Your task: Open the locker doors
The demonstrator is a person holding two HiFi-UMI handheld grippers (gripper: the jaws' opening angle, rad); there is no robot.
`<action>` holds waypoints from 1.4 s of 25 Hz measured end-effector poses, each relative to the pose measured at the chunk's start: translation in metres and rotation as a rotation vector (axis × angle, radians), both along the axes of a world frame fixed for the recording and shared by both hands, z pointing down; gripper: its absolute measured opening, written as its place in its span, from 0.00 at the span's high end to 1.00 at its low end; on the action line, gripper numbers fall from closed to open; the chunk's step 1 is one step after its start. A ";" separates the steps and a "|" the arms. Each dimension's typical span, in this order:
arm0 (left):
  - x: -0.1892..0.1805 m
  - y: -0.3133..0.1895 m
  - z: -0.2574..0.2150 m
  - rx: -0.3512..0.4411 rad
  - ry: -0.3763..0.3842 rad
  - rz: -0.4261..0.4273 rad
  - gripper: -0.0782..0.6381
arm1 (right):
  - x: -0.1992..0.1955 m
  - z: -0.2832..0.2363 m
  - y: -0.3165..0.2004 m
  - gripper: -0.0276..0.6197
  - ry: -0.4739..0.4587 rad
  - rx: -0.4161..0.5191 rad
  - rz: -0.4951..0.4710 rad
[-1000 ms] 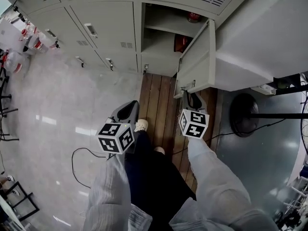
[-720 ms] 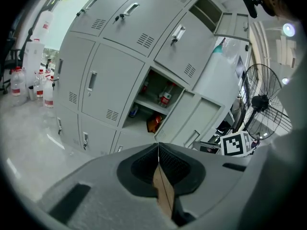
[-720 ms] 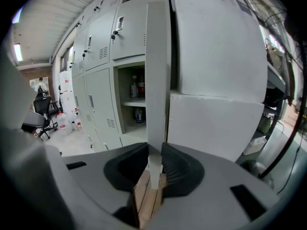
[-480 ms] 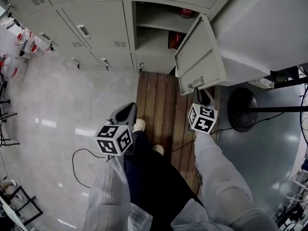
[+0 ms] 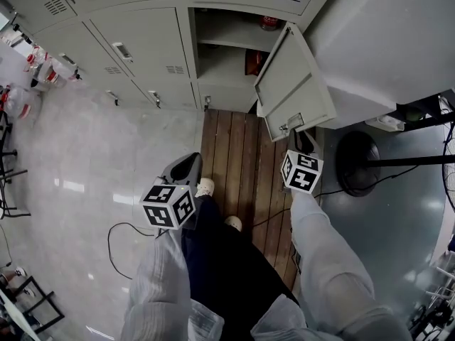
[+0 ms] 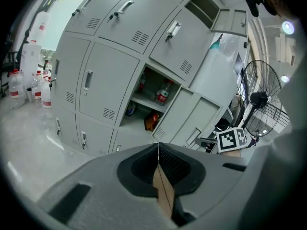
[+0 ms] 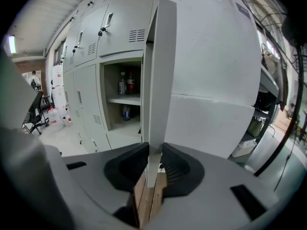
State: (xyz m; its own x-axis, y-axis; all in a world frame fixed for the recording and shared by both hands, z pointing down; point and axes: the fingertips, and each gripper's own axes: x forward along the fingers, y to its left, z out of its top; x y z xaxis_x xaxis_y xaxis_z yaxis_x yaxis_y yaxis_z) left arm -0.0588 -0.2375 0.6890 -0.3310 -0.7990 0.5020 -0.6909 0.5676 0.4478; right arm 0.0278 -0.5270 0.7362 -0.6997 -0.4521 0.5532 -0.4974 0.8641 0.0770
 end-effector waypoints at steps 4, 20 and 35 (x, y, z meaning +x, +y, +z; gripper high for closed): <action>0.005 0.002 -0.001 -0.011 -0.008 0.003 0.88 | -0.001 0.000 0.000 0.82 -0.020 -0.014 0.009; 0.033 0.019 -0.067 0.053 -0.009 -0.030 0.88 | 0.024 -0.038 0.017 0.76 -0.038 -0.161 -0.008; 0.046 0.024 -0.154 0.087 -0.100 0.057 0.88 | 0.048 -0.144 0.058 0.69 -0.124 -0.167 -0.148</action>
